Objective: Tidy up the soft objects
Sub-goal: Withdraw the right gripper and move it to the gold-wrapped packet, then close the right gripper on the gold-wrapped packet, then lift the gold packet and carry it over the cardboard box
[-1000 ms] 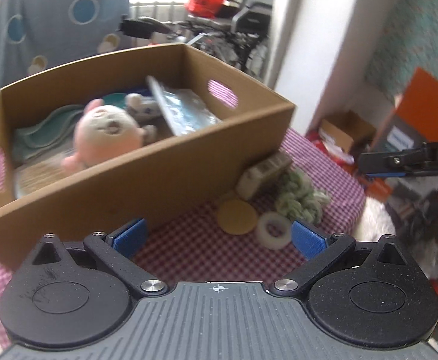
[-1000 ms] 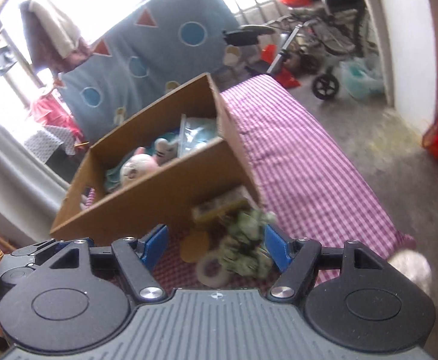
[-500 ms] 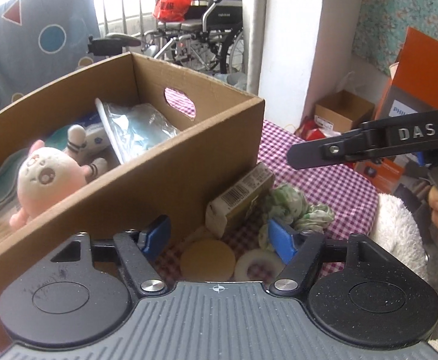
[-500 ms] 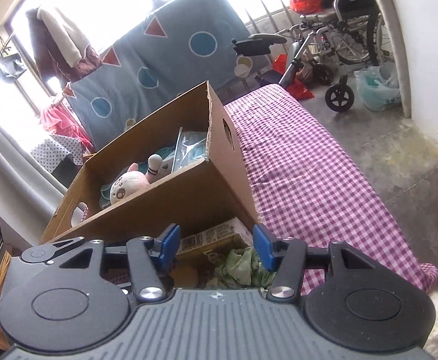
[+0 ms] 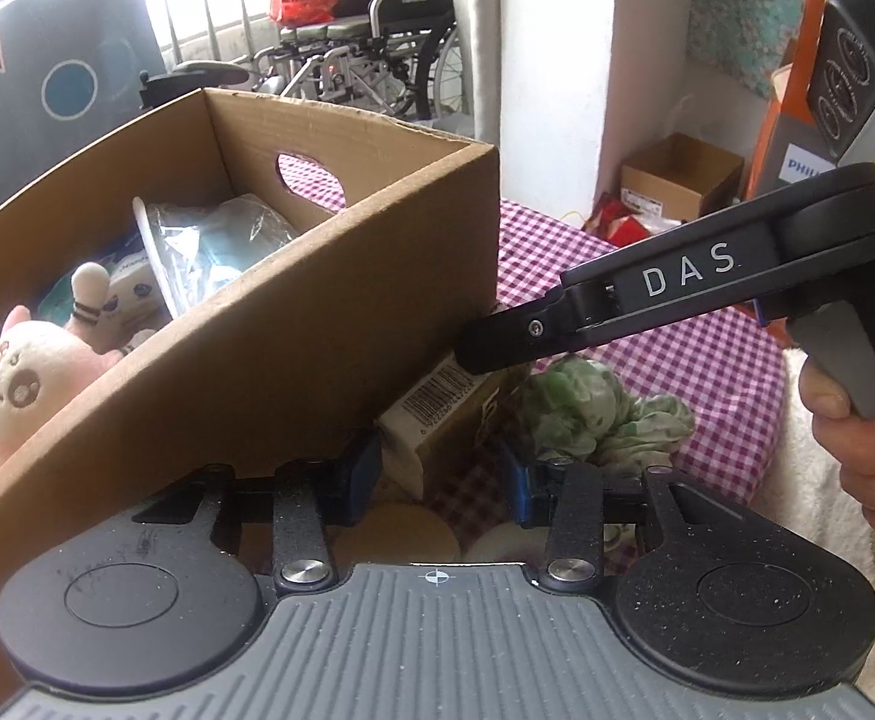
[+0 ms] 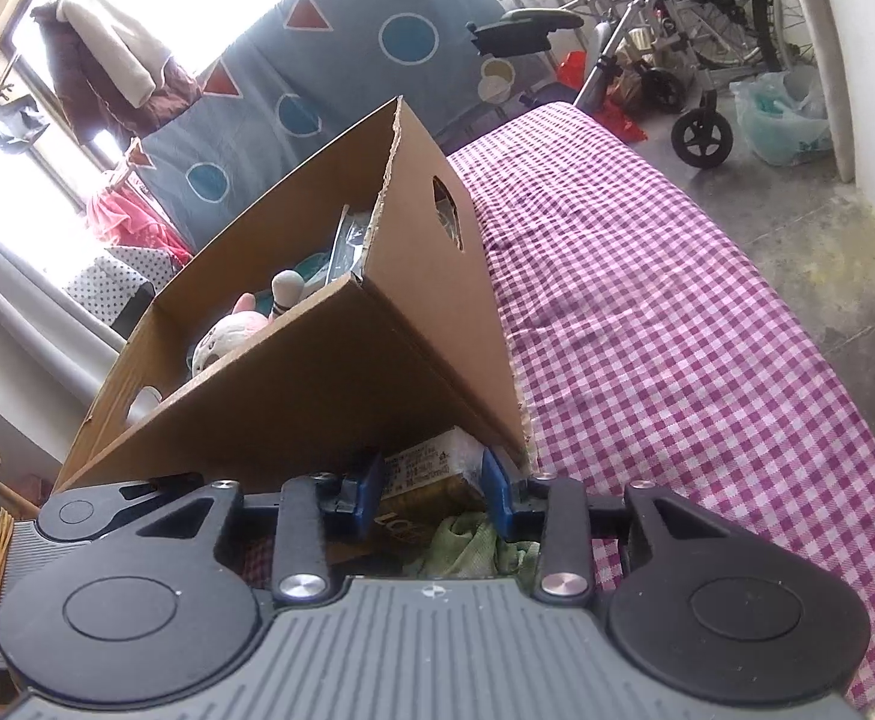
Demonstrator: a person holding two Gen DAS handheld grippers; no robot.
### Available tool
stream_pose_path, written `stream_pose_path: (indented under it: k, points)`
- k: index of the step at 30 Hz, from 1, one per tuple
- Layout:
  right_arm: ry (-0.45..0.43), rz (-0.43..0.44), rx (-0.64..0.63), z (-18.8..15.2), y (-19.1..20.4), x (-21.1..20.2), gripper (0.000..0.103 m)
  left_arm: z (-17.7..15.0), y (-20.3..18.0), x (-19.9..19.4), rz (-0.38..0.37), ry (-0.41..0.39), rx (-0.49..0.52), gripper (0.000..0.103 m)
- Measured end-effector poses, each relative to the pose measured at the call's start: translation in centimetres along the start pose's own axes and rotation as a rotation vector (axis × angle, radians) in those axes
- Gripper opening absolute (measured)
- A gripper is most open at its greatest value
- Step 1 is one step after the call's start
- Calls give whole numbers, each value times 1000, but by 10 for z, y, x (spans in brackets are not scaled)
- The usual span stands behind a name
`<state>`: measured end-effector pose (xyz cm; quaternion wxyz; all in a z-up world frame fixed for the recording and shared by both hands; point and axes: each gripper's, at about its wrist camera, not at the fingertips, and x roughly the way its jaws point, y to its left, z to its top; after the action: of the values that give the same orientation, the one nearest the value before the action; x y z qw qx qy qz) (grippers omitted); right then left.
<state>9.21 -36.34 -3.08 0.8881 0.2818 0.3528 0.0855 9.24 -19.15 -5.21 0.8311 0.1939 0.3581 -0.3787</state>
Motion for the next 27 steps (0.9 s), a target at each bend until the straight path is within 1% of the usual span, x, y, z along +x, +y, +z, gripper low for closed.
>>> stream_pose_path:
  k: [2, 8, 14, 20, 27]
  points:
    - [-2, -3, -11, 0, 2, 0, 39, 0, -1, 2, 16, -2, 10, 41]
    - [-4, -2, 4, -2, 4, -4, 40, 0, -1, 1, 13, -9, -4, 40]
    - [-42, -1, -13, -4, 17, -23, 40, 1, -3, -13, 18, -42, -3, 40]
    - [-90, 7, -36, -3, 39, -53, 40, 4, -7, -41, 20, -103, 0, 40]
    - [-181, 16, -110, -2, 84, -94, 40, 6, -8, -94, 26, -230, 2, 41]
